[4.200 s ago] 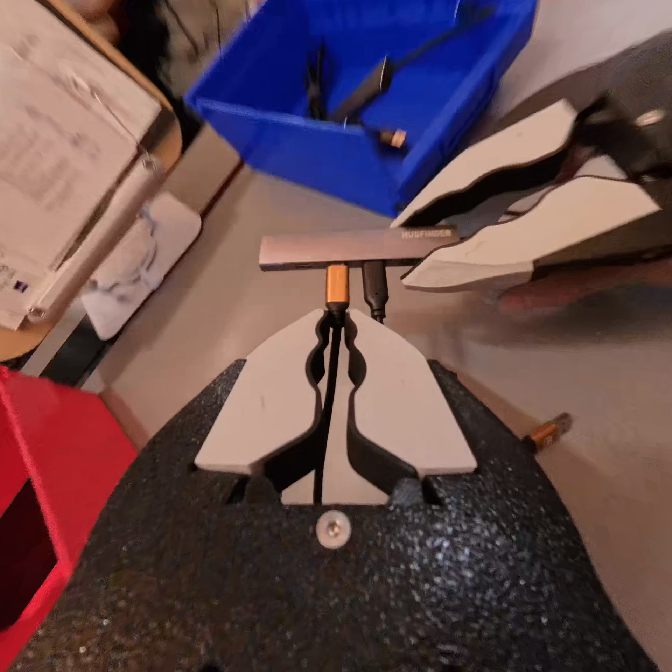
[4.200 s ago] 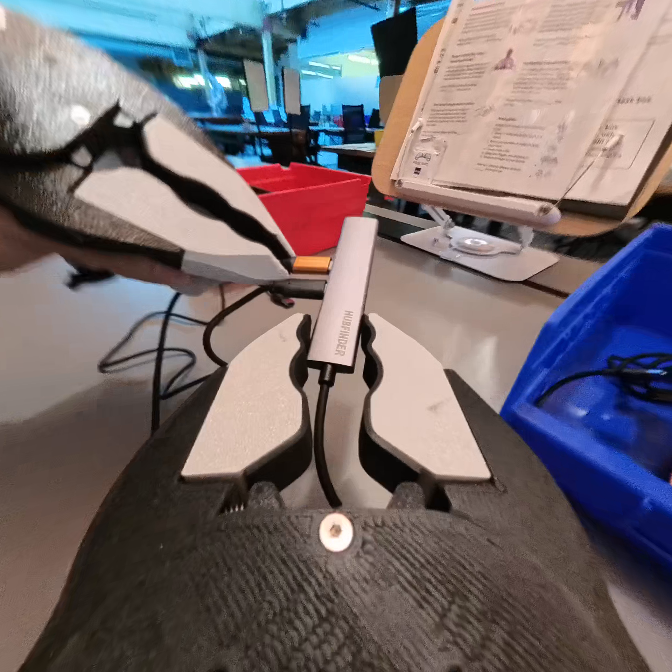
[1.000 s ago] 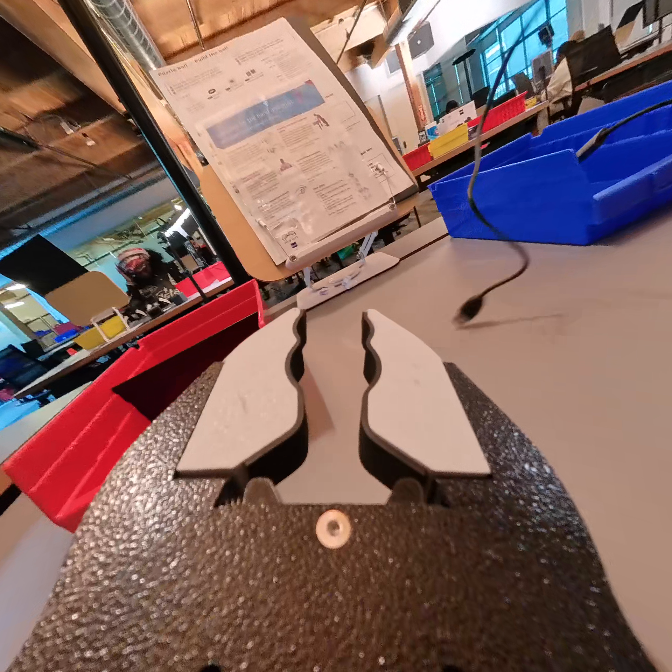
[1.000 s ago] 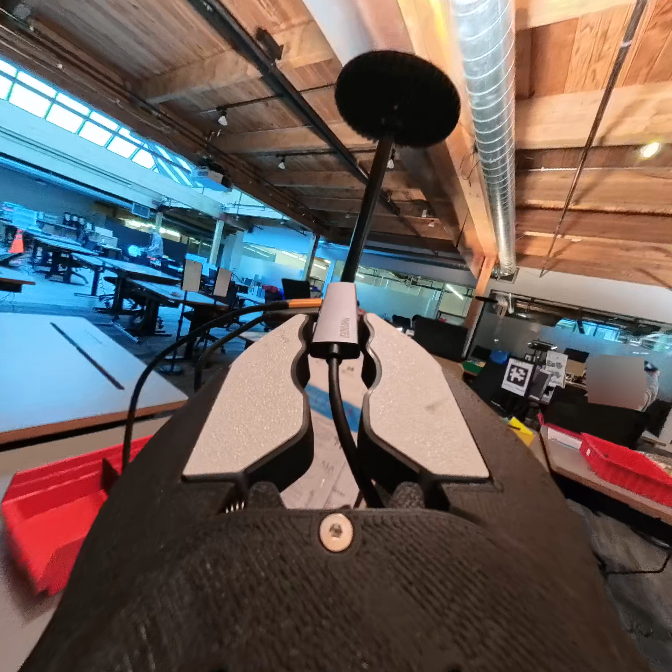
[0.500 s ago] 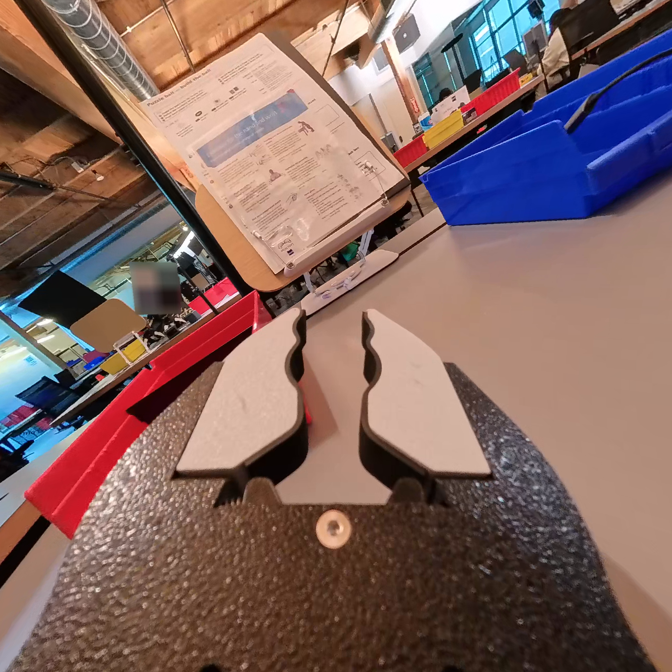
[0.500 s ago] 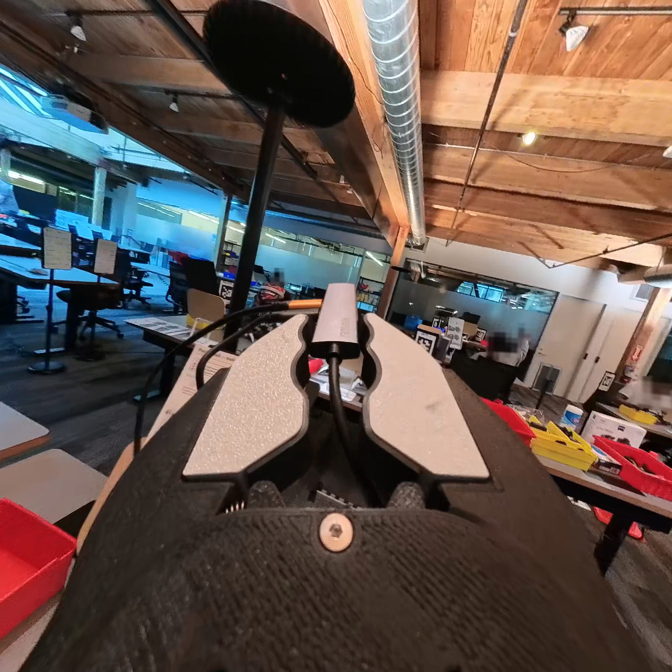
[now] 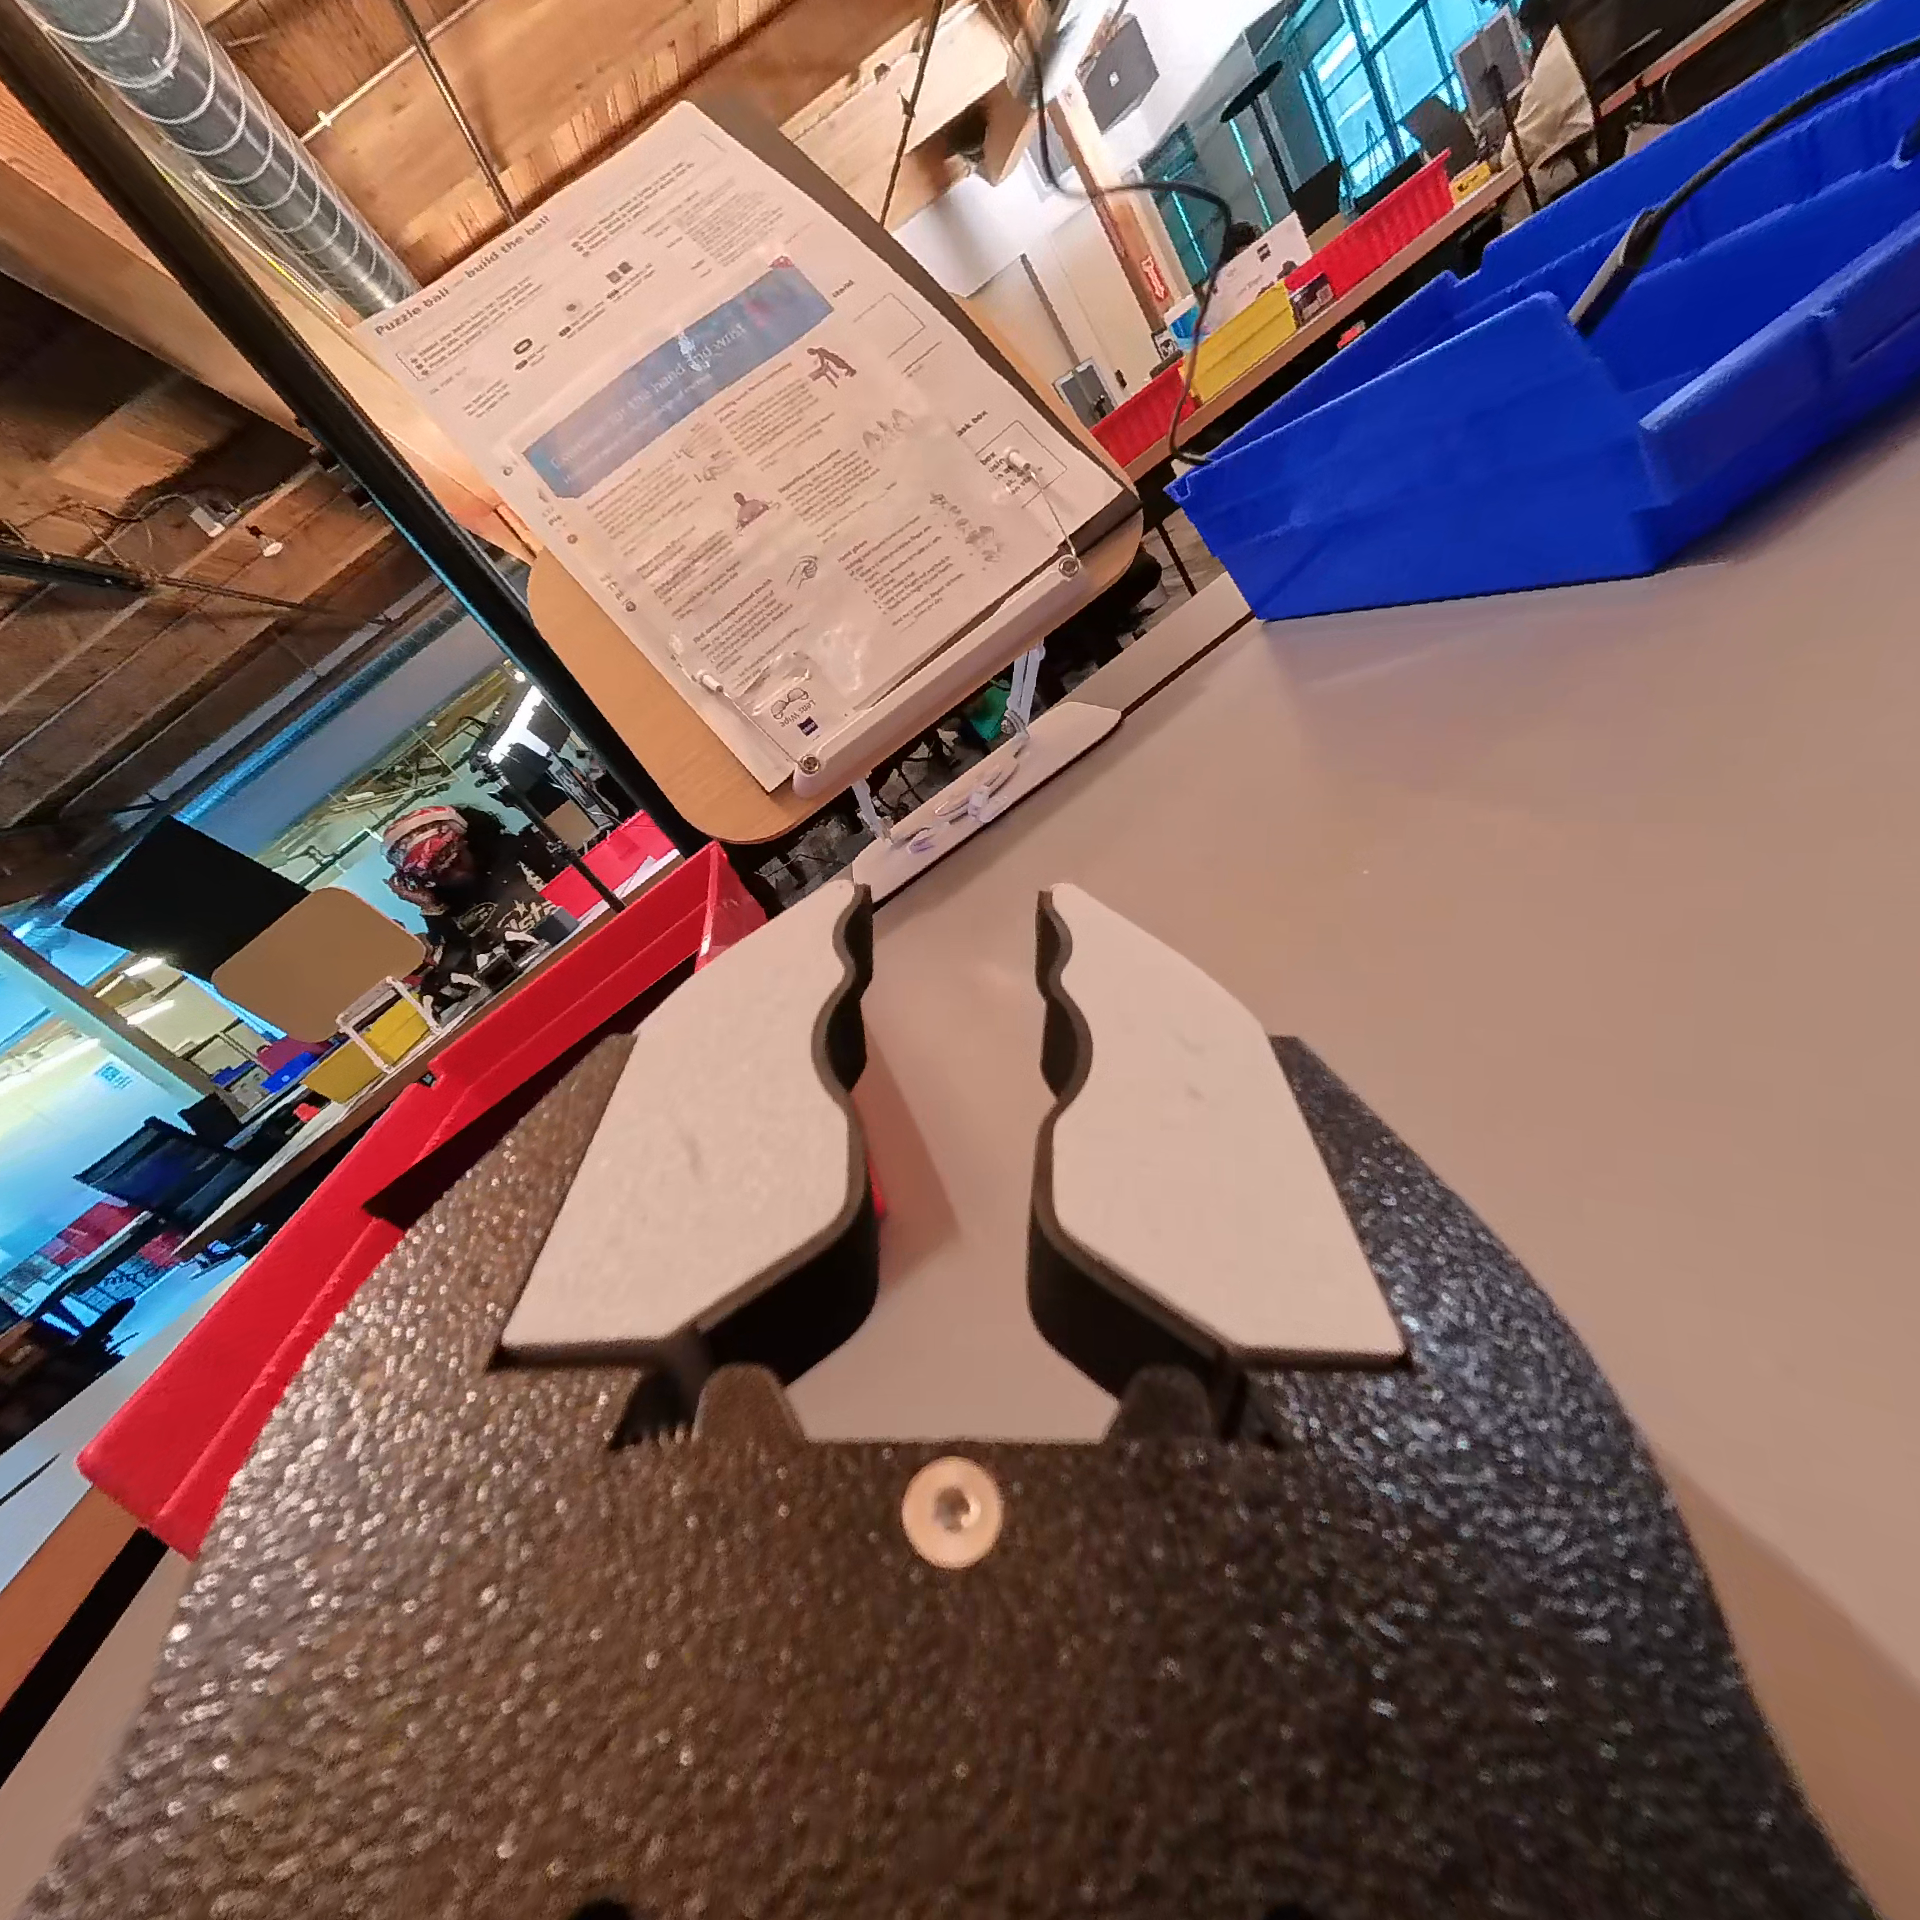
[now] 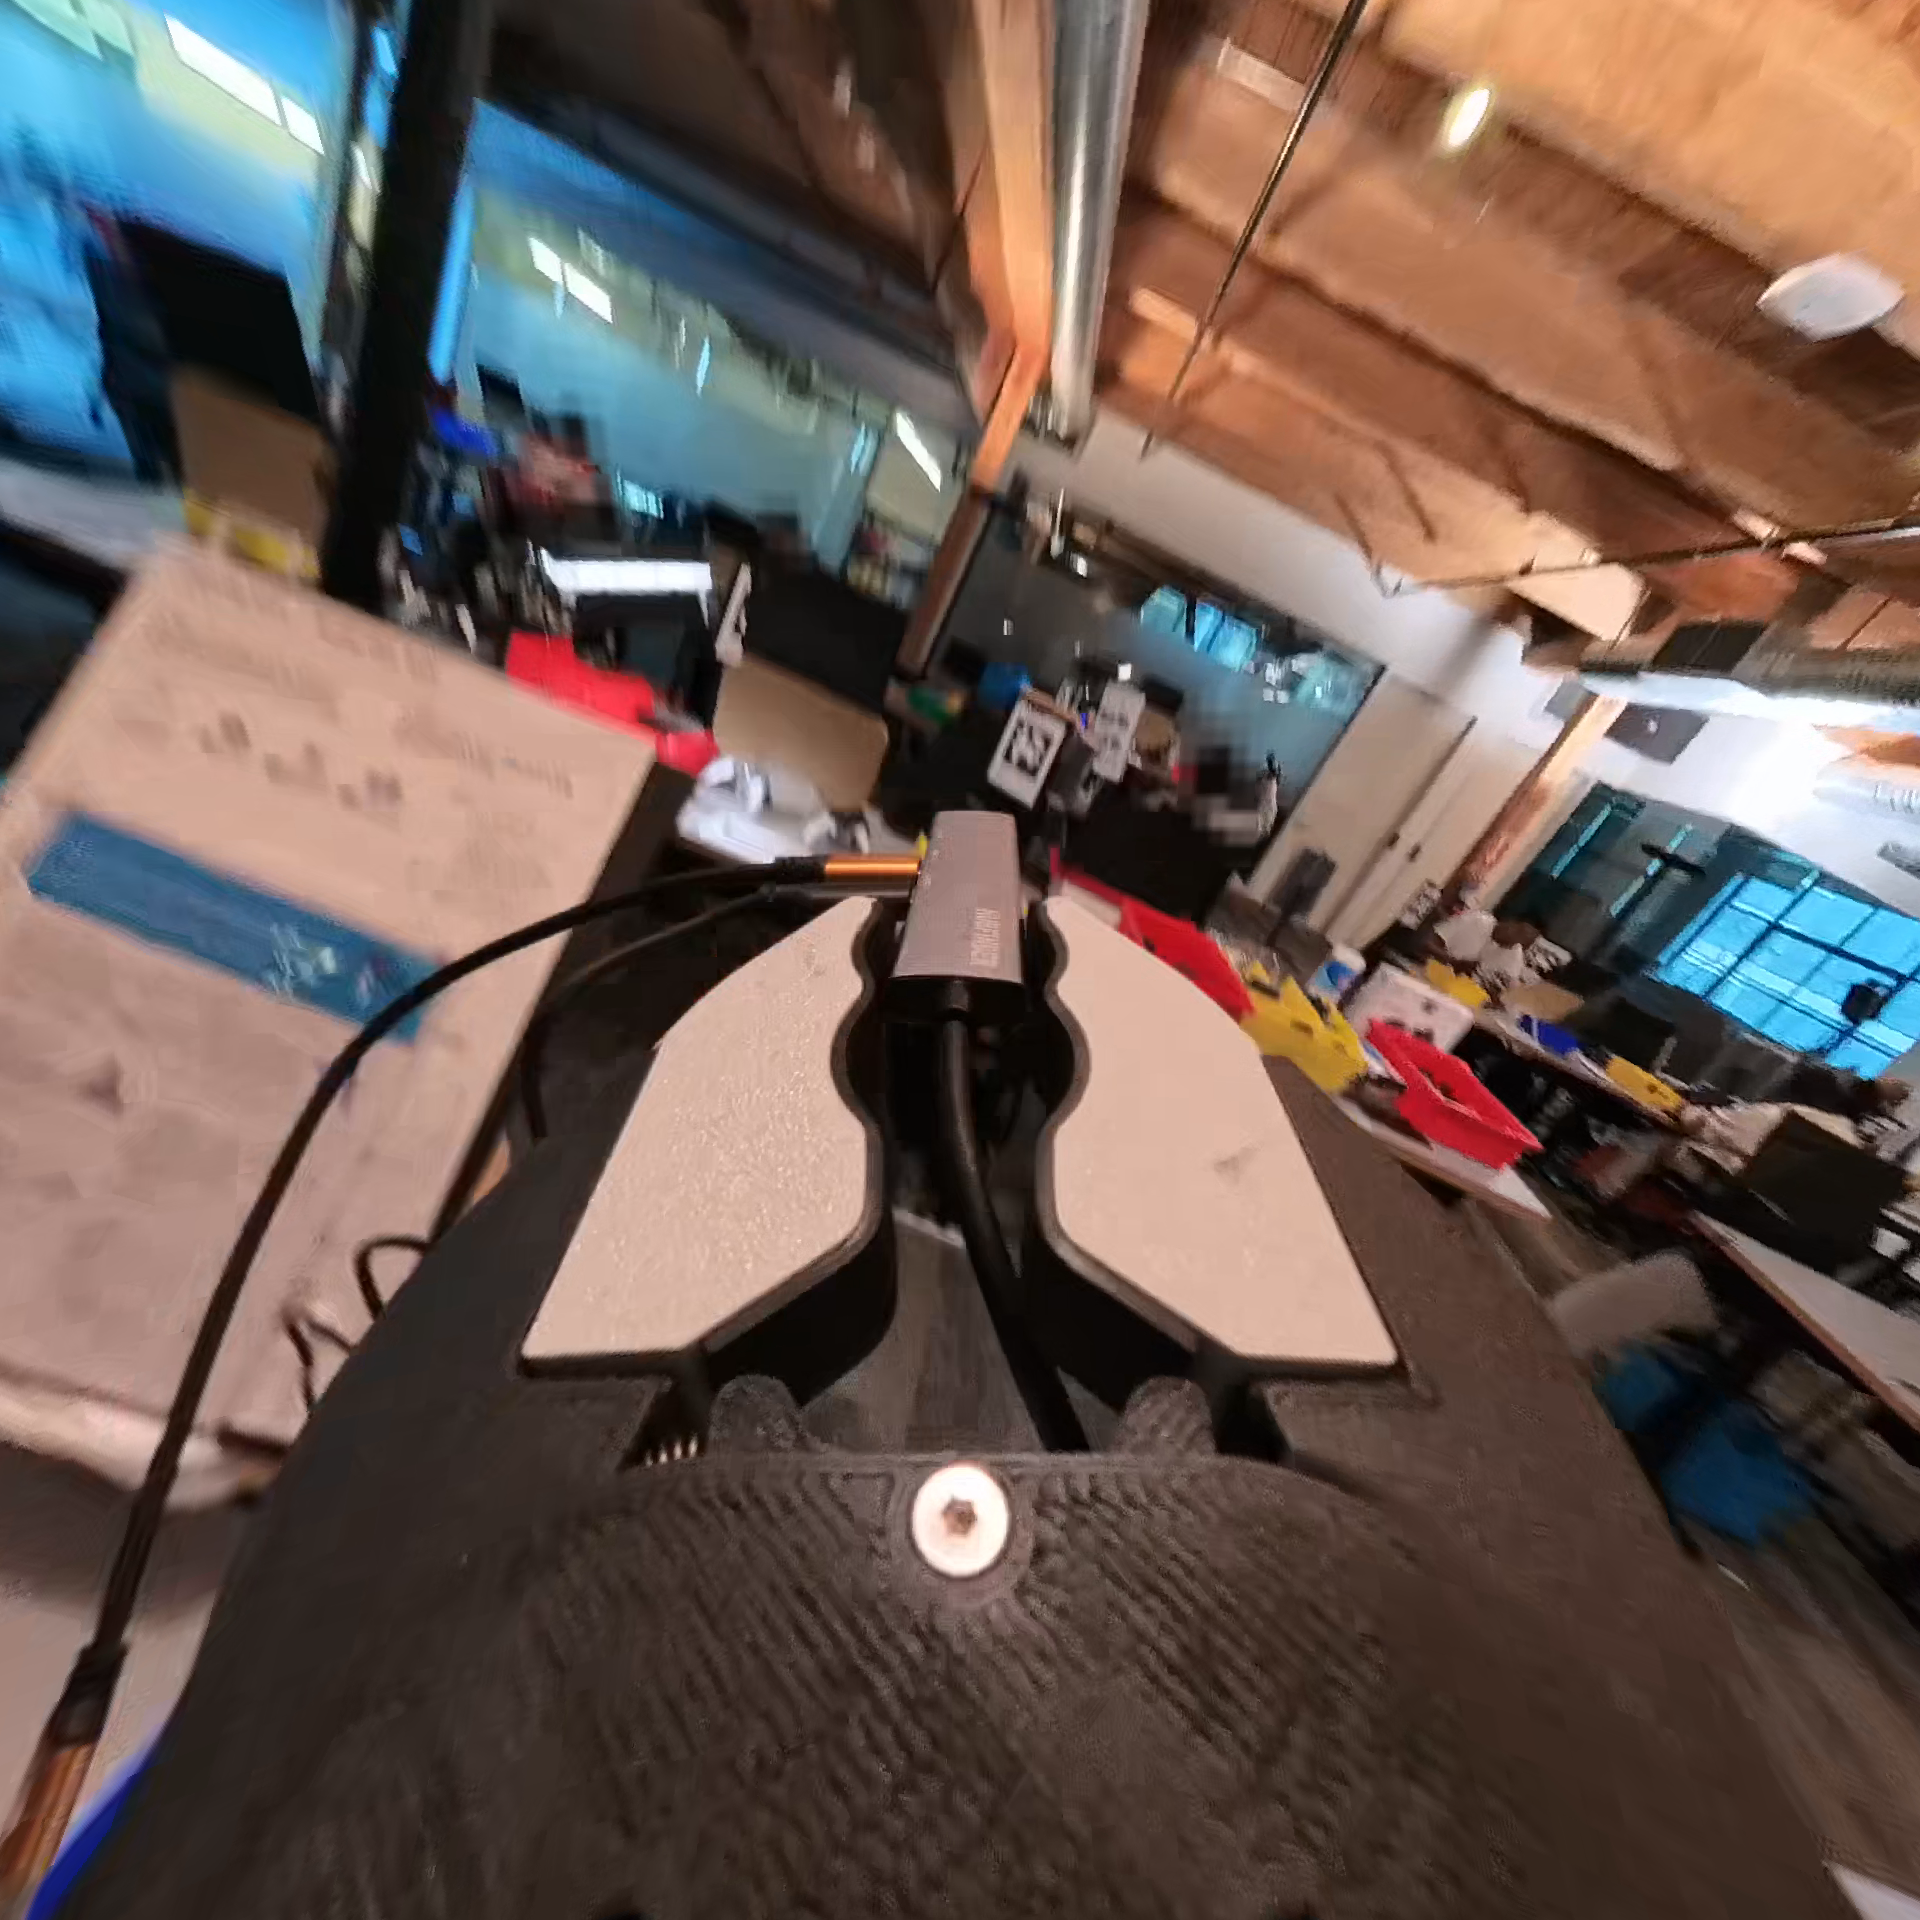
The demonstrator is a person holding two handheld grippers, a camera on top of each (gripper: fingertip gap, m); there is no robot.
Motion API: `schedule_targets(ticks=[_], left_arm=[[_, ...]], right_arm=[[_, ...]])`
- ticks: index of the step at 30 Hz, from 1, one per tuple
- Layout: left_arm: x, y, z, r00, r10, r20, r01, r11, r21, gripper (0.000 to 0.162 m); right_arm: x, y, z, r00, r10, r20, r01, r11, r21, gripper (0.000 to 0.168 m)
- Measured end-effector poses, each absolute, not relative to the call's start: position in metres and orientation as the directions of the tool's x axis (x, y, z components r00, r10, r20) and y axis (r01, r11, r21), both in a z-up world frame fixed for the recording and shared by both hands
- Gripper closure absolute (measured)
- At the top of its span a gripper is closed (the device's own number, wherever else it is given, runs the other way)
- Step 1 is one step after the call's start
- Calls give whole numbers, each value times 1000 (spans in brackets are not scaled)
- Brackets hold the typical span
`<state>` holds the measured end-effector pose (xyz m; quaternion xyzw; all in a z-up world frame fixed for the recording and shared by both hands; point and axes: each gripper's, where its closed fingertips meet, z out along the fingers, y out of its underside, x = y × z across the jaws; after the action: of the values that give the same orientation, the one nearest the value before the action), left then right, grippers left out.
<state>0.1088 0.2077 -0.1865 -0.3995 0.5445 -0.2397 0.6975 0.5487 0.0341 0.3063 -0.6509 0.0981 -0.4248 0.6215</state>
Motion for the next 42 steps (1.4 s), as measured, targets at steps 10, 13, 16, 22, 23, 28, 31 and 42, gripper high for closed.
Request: schedule_targets(ticks=[10,13,16,22,23,28,31,42], left_arm=[[109,207,-187,288,-766,-575,-102,572,-814,133],[110,205,-189,280,-760,-586,-110,581,-806,134],[111,204,-190,272,-756,-595,-114,589,-800,134],[112,203,-191,264,-753,-603,-118,596,-794,135],[112,202,-192,260,-751,-607,-121,599,-792,135],[113,201,-193,253,-745,-617,-123,608,-784,135],[112,201,-192,255,-746,-615,-119,607,-786,135],[142,180,-215,101,-922,-375,-289,333,-898,121]], right_arm=[[530,79,69,812,-275,515,245,-640,-729,143],[515,84,0,860,-224,458,174,-715,-678,143],[503,85,-64,900,-187,393,113,-771,-627,144],[469,105,-126,982,-118,150,13,-743,-669,143],[463,108,-130,991,-115,74,-33,-732,-681,143],[499,87,-140,954,-298,9,-204,-674,-710,143],[519,55,-148,916,-396,66,-249,-690,-680,115],[401,-66,-160,845,-501,189,-92,-484,-870,137]])
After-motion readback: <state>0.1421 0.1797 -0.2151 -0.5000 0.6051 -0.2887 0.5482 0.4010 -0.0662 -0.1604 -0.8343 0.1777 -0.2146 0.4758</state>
